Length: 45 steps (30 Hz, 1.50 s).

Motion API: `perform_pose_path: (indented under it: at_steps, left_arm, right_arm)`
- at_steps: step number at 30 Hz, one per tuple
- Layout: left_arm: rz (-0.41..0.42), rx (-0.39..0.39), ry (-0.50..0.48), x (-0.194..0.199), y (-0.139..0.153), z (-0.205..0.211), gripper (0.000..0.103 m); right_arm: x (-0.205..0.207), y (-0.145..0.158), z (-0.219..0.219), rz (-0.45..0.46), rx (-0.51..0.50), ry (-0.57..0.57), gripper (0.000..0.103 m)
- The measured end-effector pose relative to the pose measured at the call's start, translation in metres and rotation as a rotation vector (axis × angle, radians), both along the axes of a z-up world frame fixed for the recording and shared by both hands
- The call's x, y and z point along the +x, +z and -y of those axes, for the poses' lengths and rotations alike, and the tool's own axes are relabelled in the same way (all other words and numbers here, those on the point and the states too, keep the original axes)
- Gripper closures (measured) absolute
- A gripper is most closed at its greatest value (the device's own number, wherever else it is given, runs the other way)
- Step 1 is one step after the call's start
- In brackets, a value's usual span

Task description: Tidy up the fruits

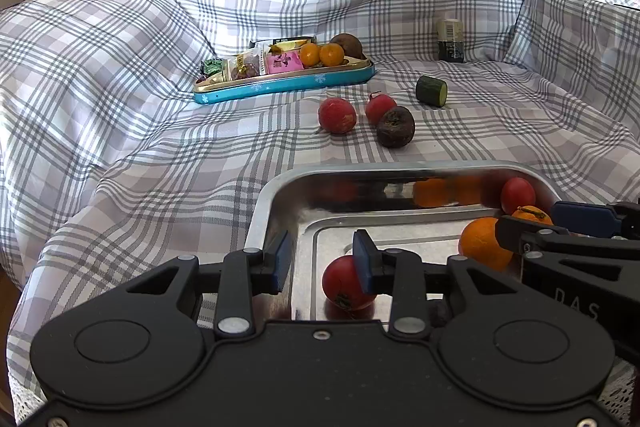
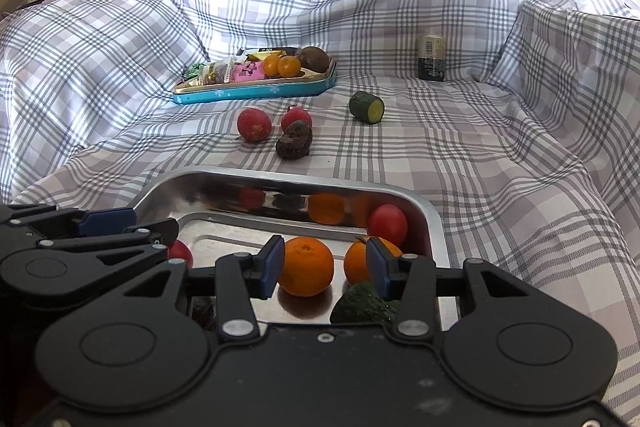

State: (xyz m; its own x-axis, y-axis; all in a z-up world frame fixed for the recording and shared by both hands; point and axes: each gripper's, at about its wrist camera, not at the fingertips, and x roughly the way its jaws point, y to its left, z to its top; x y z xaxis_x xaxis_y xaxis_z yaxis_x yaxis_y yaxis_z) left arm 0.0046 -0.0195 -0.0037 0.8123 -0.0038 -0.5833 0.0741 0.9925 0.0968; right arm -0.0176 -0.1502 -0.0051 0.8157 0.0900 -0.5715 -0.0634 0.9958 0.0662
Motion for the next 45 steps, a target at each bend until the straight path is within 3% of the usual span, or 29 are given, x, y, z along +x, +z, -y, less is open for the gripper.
perform_pose_path:
  at_steps: [13, 21, 38, 45]
  left_arm:
    - [0.001, -0.004, 0.014, -0.001, 0.002, 0.000, 0.059]
    - [-0.007, -0.018, 0.019, -0.001, 0.004, 0.000, 0.059]
    - [-0.071, -0.099, 0.039, 0.011, 0.007, -0.009, 0.059]
    - [-0.058, -0.085, 0.011, 0.017, 0.014, -0.005, 0.059]
  right_arm:
    - [0.007, 0.003, 0.002, -0.042, -0.008, -0.028, 0.056]
    - [0.026, 0.009, 0.011, -0.100, 0.045, -0.048, 0.056]
    - [0.075, 0.021, 0.017, -0.051, 0.017, -0.085, 0.056]
    - [0.090, 0.017, 0.010, -0.073, 0.034, -0.066, 0.056]
